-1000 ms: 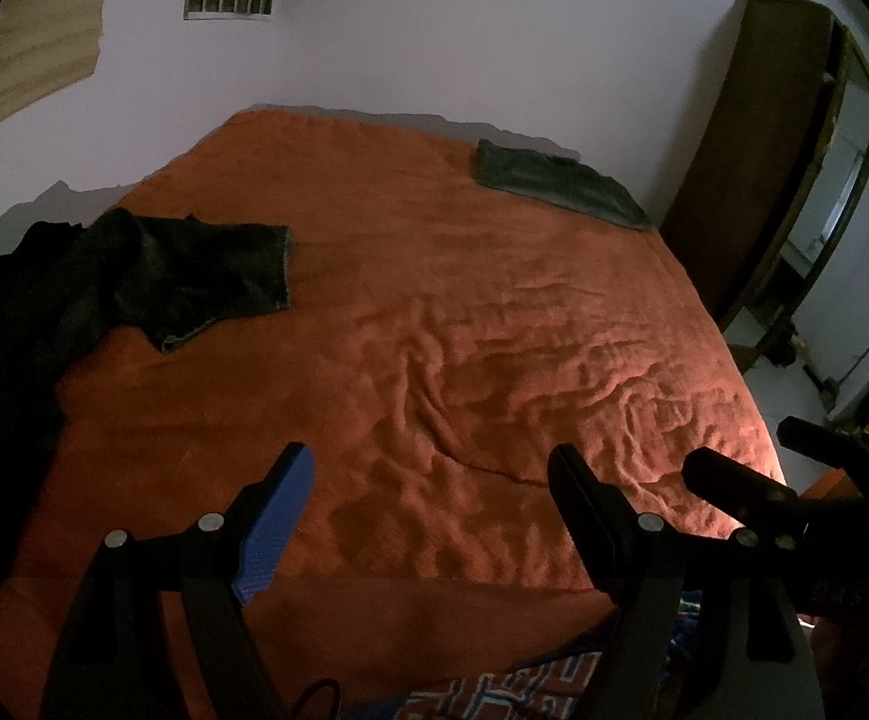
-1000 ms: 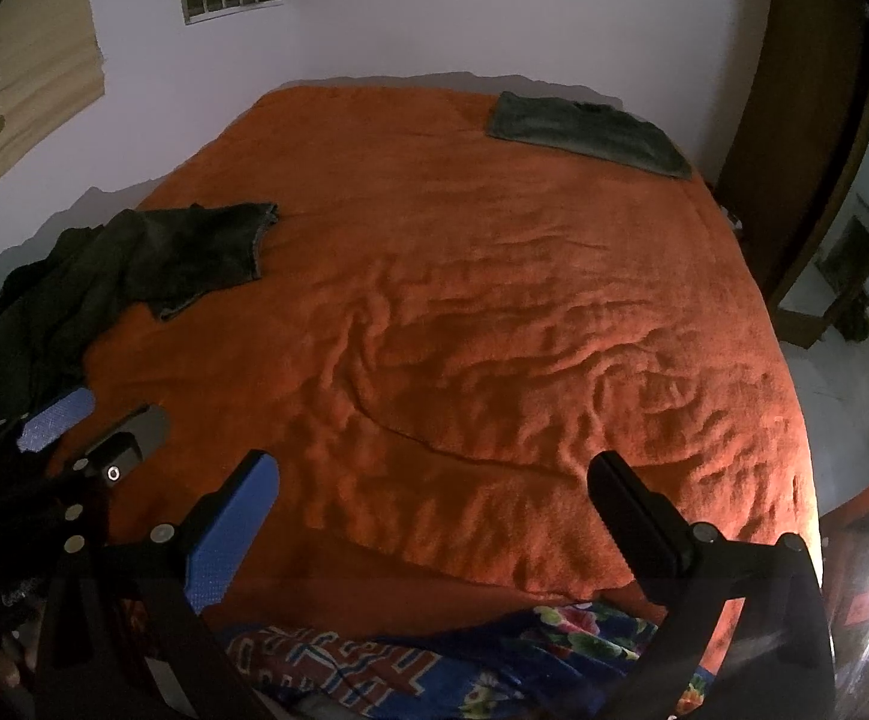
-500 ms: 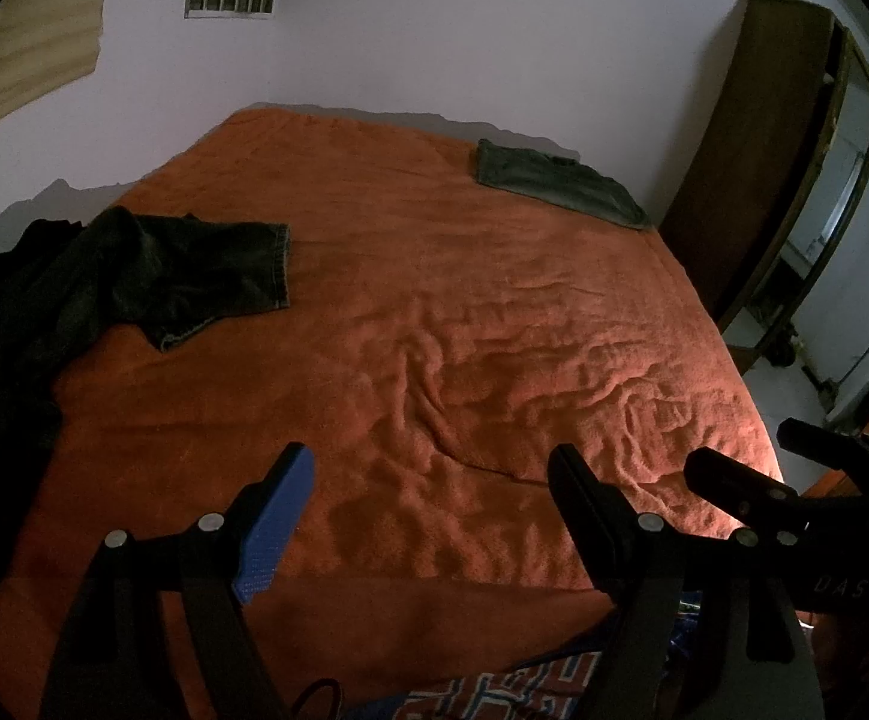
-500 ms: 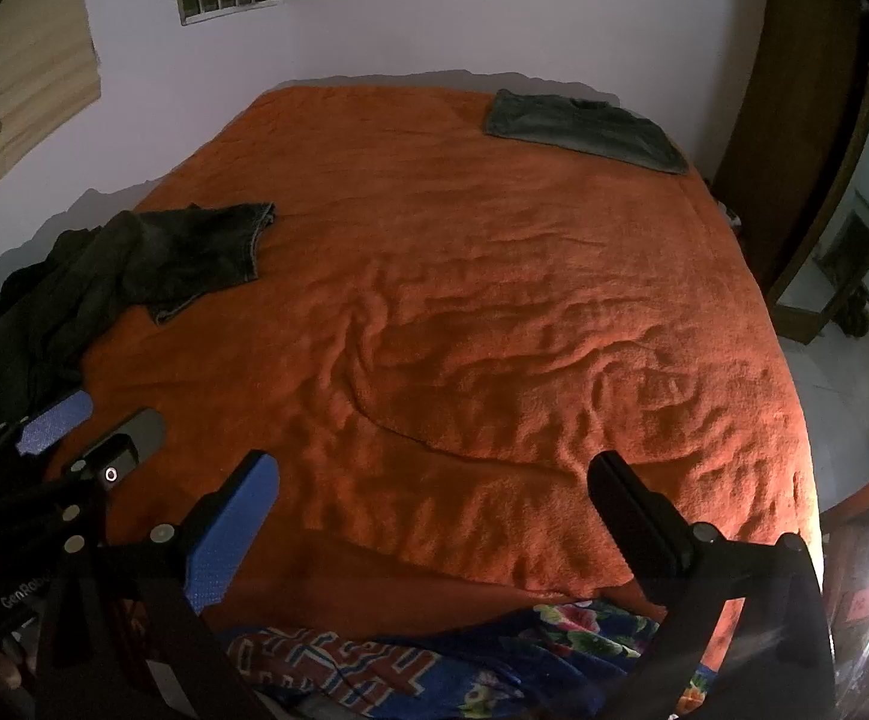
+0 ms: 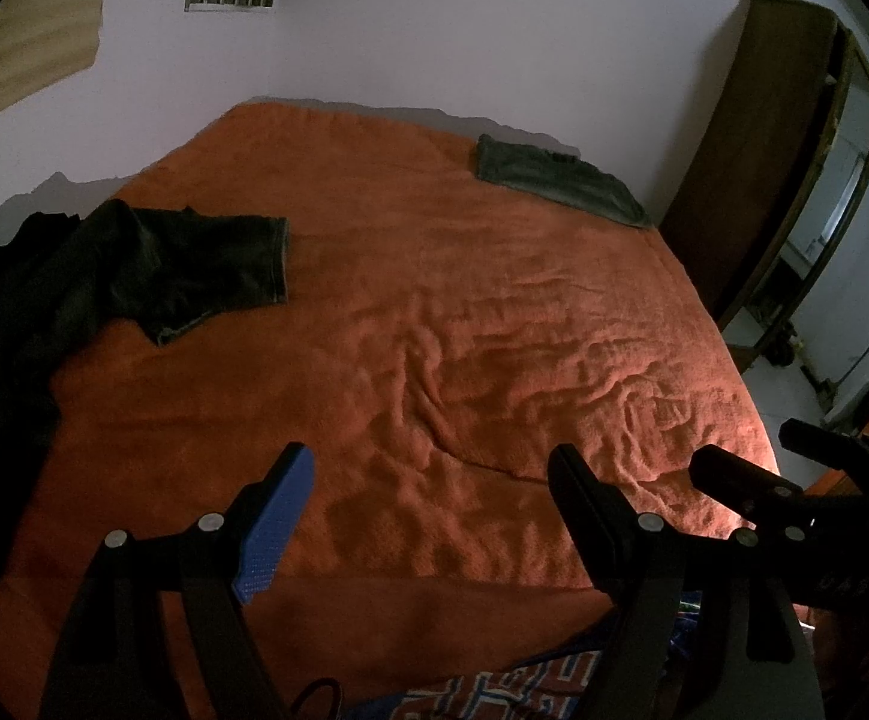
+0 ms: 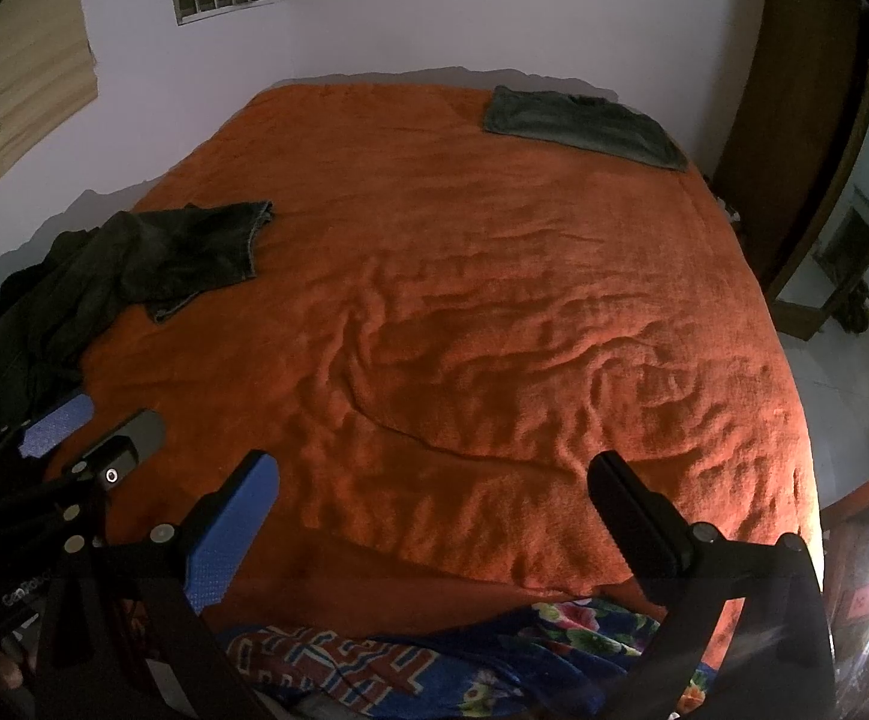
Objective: Fold clothes
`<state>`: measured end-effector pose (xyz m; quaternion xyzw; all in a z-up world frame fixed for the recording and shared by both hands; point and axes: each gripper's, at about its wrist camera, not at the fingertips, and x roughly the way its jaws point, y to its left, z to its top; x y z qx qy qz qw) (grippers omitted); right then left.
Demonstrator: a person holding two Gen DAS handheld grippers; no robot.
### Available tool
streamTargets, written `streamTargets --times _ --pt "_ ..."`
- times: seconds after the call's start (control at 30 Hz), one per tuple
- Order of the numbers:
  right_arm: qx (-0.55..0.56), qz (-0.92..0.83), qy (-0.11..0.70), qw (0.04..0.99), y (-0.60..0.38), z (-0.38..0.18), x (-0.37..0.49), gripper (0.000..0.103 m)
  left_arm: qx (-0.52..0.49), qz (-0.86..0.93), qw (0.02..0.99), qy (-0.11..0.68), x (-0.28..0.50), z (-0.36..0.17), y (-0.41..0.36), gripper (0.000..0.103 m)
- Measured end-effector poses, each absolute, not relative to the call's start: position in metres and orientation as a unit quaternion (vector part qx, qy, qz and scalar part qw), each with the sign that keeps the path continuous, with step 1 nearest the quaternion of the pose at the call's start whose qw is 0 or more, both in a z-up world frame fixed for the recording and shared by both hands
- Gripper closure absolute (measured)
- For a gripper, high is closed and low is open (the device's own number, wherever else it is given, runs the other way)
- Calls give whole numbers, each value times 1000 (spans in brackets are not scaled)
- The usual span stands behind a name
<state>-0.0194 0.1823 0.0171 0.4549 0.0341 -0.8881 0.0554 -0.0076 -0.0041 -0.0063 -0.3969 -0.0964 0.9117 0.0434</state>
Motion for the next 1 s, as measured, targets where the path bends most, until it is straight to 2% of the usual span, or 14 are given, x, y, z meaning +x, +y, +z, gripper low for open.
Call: streamTargets --times 1.0 --pt "458 -887 34 53 190 17 -21 0 -402 909 41 -105 -12 -12 -7 22"
